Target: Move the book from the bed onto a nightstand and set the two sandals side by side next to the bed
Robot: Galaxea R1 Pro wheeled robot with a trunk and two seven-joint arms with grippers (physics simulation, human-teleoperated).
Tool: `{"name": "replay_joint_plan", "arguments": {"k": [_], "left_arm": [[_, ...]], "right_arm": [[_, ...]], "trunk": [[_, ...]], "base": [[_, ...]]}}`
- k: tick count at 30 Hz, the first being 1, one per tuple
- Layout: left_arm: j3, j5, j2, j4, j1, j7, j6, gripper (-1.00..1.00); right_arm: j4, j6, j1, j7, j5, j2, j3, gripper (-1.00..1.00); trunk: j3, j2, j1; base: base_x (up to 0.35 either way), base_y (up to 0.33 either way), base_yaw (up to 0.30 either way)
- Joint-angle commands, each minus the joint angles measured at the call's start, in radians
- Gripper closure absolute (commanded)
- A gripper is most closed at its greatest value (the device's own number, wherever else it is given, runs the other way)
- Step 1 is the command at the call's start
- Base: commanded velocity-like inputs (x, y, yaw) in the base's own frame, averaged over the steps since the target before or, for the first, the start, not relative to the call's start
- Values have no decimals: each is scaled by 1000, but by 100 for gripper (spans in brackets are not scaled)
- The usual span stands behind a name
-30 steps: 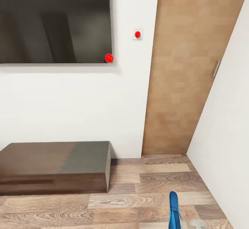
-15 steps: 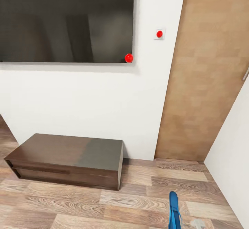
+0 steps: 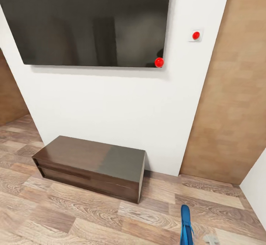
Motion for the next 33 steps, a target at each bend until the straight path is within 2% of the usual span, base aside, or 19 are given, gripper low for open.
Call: {"name": "replay_joint_plan", "arguments": {"k": [1, 33], "left_arm": [[-4, 1, 1, 1, -1, 0, -3, -100], [-4, 1, 1, 1, -1, 0, -3, -100]], "right_arm": [[0, 4, 0, 4, -8, 0, -2, 100], [1, 4, 0, 4, -8, 0, -2, 100]], "trunk": [[-1, 0, 0], [-1, 0, 0]], "base": [[0, 0, 290], [0, 0, 290]]}}
